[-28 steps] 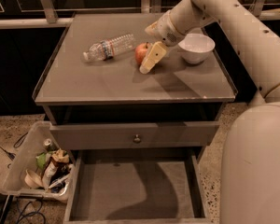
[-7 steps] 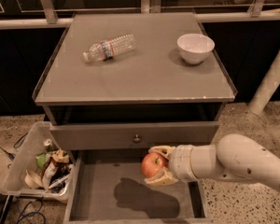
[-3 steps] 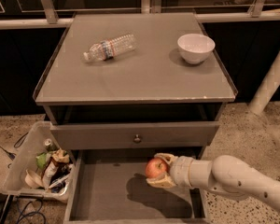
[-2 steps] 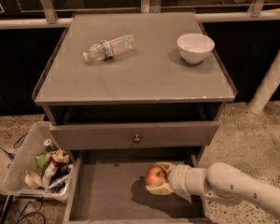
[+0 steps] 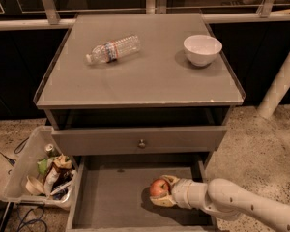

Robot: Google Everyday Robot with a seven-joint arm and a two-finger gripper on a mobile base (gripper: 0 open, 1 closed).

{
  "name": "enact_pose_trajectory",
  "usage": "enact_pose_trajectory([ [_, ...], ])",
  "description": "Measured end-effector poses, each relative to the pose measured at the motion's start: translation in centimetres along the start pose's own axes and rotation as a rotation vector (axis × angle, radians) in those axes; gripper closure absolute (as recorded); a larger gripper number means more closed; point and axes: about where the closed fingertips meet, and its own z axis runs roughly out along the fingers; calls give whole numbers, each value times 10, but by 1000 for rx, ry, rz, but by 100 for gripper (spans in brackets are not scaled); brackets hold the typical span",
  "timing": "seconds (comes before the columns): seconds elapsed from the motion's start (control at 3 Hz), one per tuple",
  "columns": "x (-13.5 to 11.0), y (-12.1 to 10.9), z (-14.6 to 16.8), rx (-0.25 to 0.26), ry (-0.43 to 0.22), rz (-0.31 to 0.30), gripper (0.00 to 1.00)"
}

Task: Place apple into middle drawer

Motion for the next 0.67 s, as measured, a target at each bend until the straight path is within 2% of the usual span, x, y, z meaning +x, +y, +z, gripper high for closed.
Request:
enact_pose_trajectory([
  [0.33,9,-10,20,24,3,-12,100],
  [0.67,29,-11,38,28,35,-13,100],
])
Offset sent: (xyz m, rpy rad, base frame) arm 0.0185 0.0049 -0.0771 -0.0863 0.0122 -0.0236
